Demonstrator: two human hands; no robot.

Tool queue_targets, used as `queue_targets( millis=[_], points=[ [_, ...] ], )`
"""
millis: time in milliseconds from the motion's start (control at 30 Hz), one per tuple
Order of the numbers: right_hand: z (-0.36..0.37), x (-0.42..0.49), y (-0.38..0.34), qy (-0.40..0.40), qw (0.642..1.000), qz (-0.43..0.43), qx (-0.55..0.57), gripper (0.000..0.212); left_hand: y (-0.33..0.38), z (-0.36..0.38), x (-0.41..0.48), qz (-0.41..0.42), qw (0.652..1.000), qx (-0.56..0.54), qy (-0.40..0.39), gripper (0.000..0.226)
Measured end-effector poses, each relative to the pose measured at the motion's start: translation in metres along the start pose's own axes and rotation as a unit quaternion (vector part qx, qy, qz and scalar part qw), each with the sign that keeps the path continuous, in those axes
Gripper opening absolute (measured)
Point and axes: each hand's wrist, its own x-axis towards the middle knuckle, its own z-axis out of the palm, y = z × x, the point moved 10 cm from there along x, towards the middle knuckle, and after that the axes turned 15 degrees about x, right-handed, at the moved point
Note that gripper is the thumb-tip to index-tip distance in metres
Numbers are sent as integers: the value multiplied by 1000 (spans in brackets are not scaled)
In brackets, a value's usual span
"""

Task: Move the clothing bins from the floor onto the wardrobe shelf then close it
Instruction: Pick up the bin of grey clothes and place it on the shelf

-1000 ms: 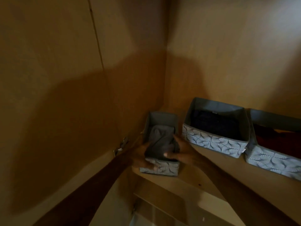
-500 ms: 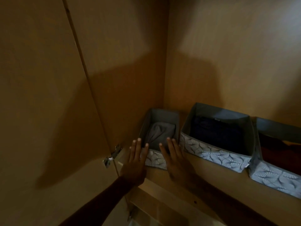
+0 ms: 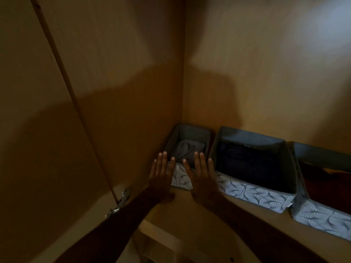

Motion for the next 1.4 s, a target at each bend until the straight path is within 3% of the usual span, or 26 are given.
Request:
queue_targets(
  millis=[133,300,600,733,967,1267,1333,1400],
  points=[
    [1,26,11,0,1000,20,-15,123,-1,-2,31,15,1000,20,9,151],
    [9,50,21,-14,999,31,-4,131,-5,-16,56,5,997,66,49,157],
    [13,58,18,-57,996,69,-13,120,-12,16,85,-12,999,-1,32,178],
    [13,47,9,-70,995,65,-30,111,-16,16,81,-8,999,-6,32,165],
    [8,39,0,-91,993,64,38,104,-15,8,65,65,998,-7,3,149],
    [13,52,18,-88,992,73,49,108,-15,20,77,-4,998,-61,-4,167],
    [14,56,24,-92,992,77,44,106,-10,19,77,8,998,-55,-17,161],
    [12,59,26,-92,992,76,40,105,-6,18,80,28,996,-79,-3,118]
  ],
)
